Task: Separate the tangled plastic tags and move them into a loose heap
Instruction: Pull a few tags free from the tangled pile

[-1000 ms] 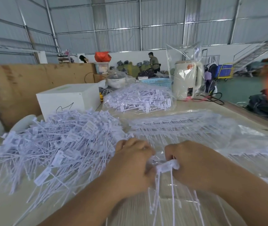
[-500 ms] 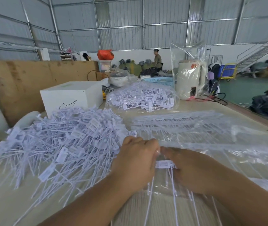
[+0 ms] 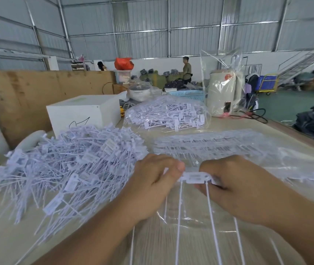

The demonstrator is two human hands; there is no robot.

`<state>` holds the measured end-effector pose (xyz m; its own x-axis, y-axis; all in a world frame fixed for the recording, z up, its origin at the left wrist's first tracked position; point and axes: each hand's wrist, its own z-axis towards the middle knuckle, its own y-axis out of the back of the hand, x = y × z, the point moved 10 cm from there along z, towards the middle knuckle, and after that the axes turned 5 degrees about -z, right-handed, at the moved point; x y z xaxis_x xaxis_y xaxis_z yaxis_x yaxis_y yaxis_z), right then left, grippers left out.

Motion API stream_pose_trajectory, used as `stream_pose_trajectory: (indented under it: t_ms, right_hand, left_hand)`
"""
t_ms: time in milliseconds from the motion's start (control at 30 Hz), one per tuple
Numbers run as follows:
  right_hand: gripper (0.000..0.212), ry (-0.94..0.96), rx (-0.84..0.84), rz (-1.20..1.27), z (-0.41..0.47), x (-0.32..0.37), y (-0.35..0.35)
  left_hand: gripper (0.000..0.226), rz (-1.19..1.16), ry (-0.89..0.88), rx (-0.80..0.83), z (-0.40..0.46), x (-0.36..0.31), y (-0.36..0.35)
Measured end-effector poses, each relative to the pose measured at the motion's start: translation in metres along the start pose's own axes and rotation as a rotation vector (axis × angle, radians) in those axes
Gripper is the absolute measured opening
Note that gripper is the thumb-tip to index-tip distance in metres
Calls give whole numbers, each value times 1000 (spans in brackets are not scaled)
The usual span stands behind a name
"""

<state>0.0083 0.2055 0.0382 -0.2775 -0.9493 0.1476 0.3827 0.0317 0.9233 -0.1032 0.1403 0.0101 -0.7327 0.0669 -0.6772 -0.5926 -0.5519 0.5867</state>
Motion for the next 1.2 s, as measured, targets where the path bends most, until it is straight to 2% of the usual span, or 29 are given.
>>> stream_pose_trajectory:
  t_ms: [100,200,267,333,400,500,567,633,700,800,900,967,1100,1200]
  right_hand:
    - [27,11,-8,20,0,3,-3]
    - [17,18,92,204,-3,0,-10]
    - [13,0,205,428,-5,-1,-16]
    - [21,-6,272,604,-7,-1,-19]
    - [33,13,249,624,-5,0,-17]
    - [40,3,232,655,-3,1,-19]
    - [41,-7,228,686,-3,1,-20]
    - [45,-8,187,705,-1,1,-18]
    - [36,-27,104,730,1,-1,-14]
    - [18,-111,-79,763,3,-4,-6]
    - [18,-143,-250,791,0,2,2]
    - [19,-116,-320,751,-2,10,6]
    - [25,-72,-390,575,-5,18,13]
    - [31,-27,-389,690,-6,11,21]
  left_hand:
    - [23,-300,71,80,-2,-8,-6]
    - [18,-444,84,90,-5,-15,-1]
    - [22,-461,113,80,-4,-12,2]
    - [17,-447,142,86,-4,-7,2]
    - [4,-452,156,77,-4,-4,3]
    - [20,-405,137,105,-4,-5,1]
    - [21,-379,128,111,-5,-7,2]
    - [18,-406,139,81,-5,-6,5]
    - [21,-493,146,21,-4,-8,7]
    - [23,-681,151,-177,-5,-12,13]
    - [38,-836,217,-357,-9,-5,13]
    - [43,-939,279,-420,-12,-1,8]
    - [26,-1104,396,-512,-18,15,6]
    - [21,-1060,428,-514,-16,30,28]
